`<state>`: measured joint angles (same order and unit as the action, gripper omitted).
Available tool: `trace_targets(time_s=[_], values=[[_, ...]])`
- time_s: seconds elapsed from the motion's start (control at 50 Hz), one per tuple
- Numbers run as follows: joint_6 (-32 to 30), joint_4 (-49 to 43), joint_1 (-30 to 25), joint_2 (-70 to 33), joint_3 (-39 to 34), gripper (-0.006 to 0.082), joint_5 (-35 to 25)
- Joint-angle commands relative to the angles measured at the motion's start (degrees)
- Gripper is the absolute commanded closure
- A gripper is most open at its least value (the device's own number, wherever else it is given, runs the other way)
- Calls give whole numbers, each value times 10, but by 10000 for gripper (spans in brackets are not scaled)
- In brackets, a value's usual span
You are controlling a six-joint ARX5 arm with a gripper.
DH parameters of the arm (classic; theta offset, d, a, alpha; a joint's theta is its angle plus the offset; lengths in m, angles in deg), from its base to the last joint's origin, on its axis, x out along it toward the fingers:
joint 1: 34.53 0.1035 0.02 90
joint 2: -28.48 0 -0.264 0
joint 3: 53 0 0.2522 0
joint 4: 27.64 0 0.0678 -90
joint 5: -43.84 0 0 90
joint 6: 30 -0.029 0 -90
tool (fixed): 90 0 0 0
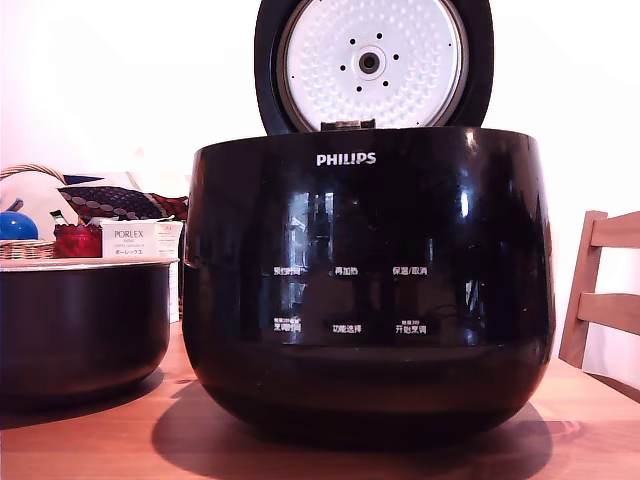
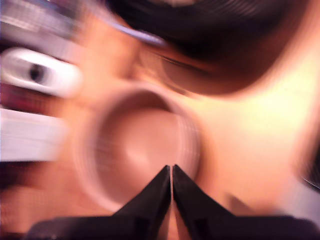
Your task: Pick up the metallic pot next to the rice cooker
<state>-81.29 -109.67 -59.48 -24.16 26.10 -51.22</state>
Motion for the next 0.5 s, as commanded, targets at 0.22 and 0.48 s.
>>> trace_targets(time_s=[0.22,0.48], values=[[-2,-97,2,-92,42,568,14],[-11,-97,2,-154,42,396,92]])
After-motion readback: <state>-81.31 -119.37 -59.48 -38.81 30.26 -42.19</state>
